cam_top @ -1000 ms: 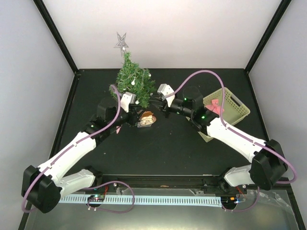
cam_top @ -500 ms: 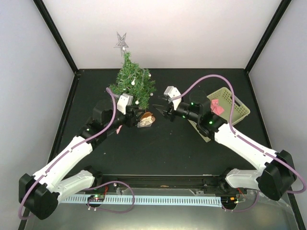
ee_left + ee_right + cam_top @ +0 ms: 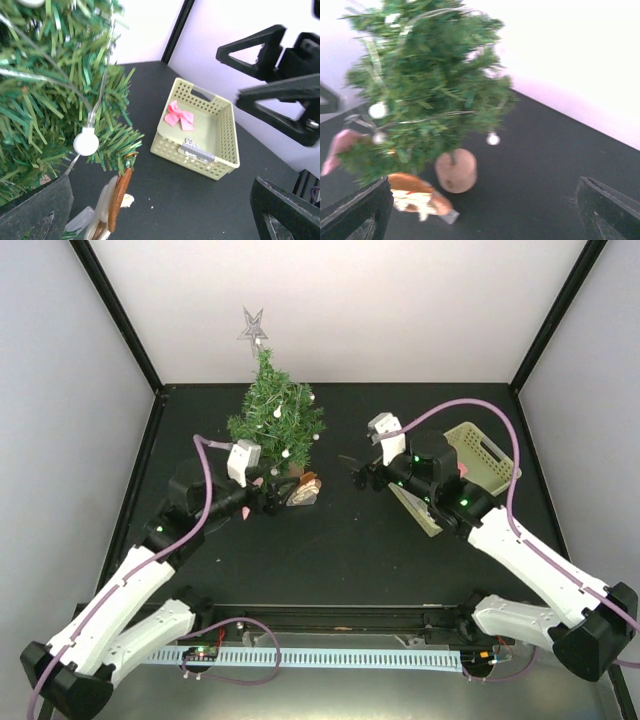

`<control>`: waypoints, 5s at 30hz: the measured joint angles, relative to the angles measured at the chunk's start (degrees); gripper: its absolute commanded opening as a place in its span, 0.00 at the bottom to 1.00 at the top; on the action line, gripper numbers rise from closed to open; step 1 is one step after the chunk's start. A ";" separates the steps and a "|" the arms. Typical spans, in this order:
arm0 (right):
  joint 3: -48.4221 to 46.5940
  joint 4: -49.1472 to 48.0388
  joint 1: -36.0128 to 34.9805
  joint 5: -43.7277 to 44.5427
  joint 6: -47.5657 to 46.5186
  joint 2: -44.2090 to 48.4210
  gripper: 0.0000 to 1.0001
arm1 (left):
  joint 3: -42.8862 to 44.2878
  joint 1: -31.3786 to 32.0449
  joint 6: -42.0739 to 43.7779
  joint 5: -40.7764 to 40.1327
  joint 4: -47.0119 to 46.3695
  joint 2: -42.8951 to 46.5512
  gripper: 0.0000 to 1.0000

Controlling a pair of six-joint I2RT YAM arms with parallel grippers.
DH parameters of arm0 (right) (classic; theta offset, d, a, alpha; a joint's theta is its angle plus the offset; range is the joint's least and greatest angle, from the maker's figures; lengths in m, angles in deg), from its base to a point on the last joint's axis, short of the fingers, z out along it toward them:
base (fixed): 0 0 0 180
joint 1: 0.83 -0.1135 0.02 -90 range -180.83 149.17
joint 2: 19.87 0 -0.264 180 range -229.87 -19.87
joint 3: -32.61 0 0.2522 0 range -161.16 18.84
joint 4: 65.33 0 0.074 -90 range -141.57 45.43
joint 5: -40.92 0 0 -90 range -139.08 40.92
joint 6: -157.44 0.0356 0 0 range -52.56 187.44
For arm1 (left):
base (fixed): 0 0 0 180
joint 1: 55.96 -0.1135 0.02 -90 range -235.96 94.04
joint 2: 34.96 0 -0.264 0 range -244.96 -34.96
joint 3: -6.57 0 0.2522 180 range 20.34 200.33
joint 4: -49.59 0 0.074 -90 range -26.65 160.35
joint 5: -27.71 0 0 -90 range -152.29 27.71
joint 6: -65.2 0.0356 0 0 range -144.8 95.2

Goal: Decorate the small christmas tree
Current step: Hang the decoration item on the Christmas tree, then pick up the decoration item from the storage box, then place the decoration item on the Christmas tree.

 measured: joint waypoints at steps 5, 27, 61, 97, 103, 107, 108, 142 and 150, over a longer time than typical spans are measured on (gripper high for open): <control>-3.13 5.11 3.15 8.87 0.42 0.35 1.00 | 0.52 0.00 0.09 -0.81 1.33 5.18 0.99; -5.64 16.46 29.07 23.61 2.91 -24.96 0.44 | -9.07 0.00 12.17 -8.76 9.97 23.74 0.99; -13.03 15.47 37.18 18.95 6.56 -46.80 0.01 | -10.10 -1.31 17.14 -17.31 10.19 33.88 0.98; -0.09 11.23 11.69 -21.16 17.25 11.76 0.01 | -2.78 -1.99 -3.23 7.39 5.95 29.20 0.64; 6.47 -7.19 7.58 -32.33 29.44 15.85 0.01 | -3.80 -1.99 -16.13 16.41 -5.22 26.53 0.57; 7.74 -18.40 3.45 -36.24 36.48 14.84 0.02 | -5.27 -1.99 -24.15 21.46 -12.33 24.37 0.52; 7.74 -21.11 2.36 -36.96 37.81 14.19 0.02 | -5.51 -1.99 -25.44 22.29 -13.60 23.87 0.52; -3.98 -55.74 -17.27 -44.15 54.42 -10.23 0.04 | -10.73 5.03 -47.39 25.46 -46.49 15.65 0.41; -3.98 -55.71 -17.94 -43.89 54.31 -10.34 0.05 | -10.71 6.01 -48.11 24.70 -47.98 15.63 0.38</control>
